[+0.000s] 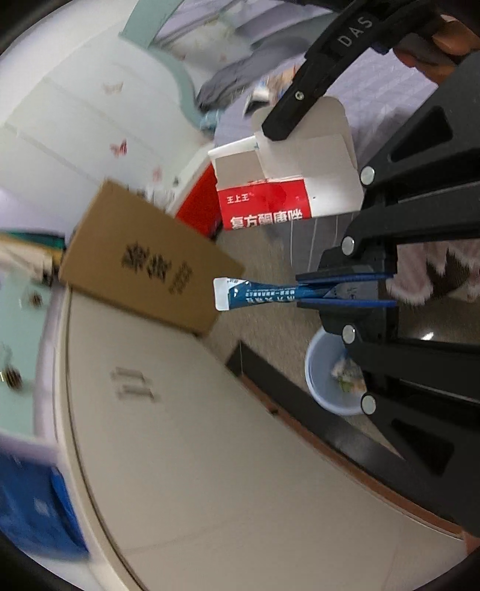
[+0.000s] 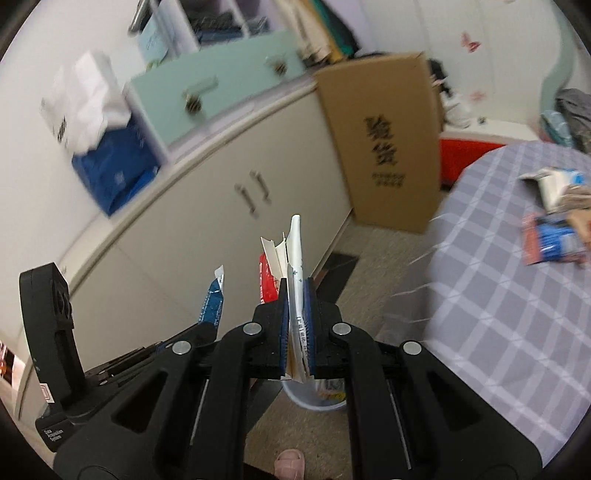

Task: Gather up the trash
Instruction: 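Carry the blue tube and white box to the wastebasket and release the box, then drop the blue tube into the wastebasket with the left tool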

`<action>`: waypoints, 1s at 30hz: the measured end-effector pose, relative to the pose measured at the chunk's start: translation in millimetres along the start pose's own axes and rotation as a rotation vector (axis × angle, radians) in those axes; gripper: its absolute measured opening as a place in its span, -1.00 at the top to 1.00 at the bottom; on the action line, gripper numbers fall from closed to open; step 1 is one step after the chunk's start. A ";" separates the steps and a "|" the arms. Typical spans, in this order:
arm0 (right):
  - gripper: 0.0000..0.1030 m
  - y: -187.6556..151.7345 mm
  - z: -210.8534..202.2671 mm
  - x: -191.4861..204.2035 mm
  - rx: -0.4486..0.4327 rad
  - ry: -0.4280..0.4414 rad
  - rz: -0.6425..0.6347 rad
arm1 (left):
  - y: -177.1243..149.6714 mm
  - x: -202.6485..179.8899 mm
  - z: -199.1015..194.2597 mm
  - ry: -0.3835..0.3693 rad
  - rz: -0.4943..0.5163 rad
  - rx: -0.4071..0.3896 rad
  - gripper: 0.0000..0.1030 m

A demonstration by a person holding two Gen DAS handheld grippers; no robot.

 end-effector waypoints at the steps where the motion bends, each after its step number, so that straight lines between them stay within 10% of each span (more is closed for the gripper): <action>1: 0.85 -2.8 10.3 6.0 0.015 0.004 -0.008 | 2.0 8.2 3.3 0.016 -0.008 0.001 0.87; 8: 0.81 -26.4 89.9 29.7 0.123 0.005 -0.044 | 10.7 78.4 41.9 0.141 -0.081 0.030 0.86; 10: 0.49 -36.4 110.7 26.5 0.159 -0.016 -0.044 | 9.1 87.6 52.4 0.154 -0.092 0.053 0.86; 12: -0.28 -44.5 121.8 22.5 0.174 -0.047 -0.035 | 6.0 95.2 62.1 0.167 -0.096 0.074 0.86; 30: -0.30 -57.2 107.4 13.5 0.177 -0.039 -0.031 | -9.2 78.7 89.7 0.171 -0.065 0.135 0.86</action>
Point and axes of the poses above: each gripper's, at about its wrist camera, not at the fingertips, and z roughly the way its jaws point, x to its left, y to its top, the point moved 6 cm from there along z, roughly the way its jaws point, and after that the axes turned 12 degrees about -z, right-handed, at the moved point
